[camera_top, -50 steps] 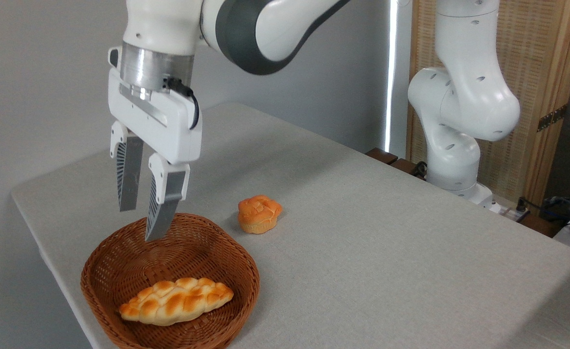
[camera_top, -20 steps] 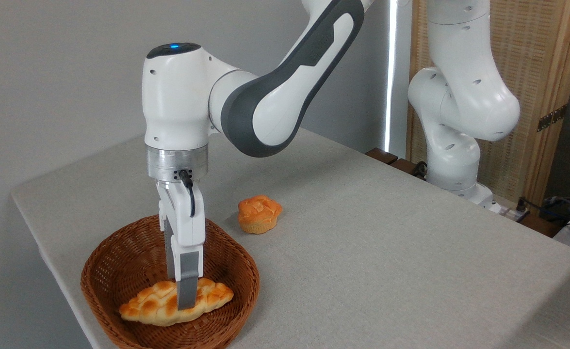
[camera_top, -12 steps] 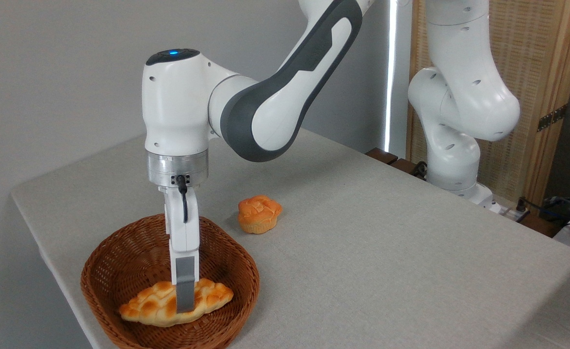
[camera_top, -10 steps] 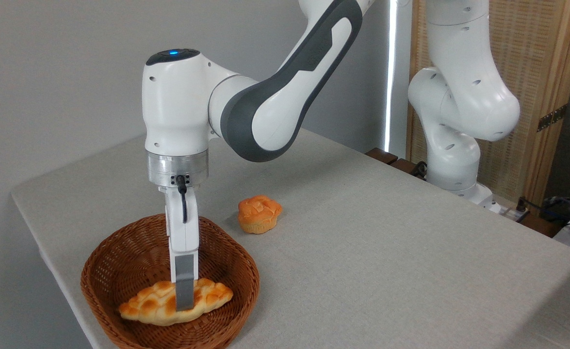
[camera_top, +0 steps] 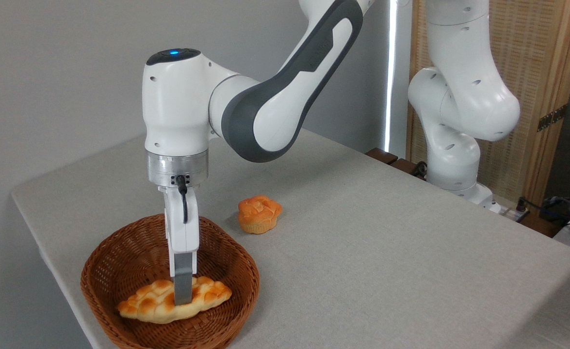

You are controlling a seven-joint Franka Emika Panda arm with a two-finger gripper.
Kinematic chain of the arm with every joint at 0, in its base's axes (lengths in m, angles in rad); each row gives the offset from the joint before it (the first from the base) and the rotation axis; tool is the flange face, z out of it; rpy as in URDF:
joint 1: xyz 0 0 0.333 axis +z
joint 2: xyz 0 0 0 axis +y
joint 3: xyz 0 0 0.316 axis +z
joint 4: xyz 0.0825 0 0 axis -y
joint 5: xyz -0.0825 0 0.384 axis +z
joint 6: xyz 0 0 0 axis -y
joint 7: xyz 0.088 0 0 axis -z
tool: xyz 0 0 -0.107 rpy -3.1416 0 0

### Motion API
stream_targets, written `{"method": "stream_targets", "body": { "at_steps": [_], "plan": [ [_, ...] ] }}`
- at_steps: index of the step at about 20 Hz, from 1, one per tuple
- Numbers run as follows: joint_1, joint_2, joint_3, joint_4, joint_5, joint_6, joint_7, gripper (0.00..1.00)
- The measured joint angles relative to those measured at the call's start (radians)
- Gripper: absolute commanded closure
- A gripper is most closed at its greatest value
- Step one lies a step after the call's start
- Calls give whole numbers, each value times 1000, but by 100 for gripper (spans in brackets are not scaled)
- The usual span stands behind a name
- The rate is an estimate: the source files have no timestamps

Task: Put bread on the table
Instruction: 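Lift the braided bread out of the basket and carry it past the bun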

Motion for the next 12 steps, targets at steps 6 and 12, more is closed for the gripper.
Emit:
{"method": "stream_targets", "body": {
  "at_steps": [6, 12],
  "plan": [
    [3, -46, 17, 12, -136, 1, 0, 75],
    [4, -124, 36, 14, -219, -110, 0, 75]
  ]
}}
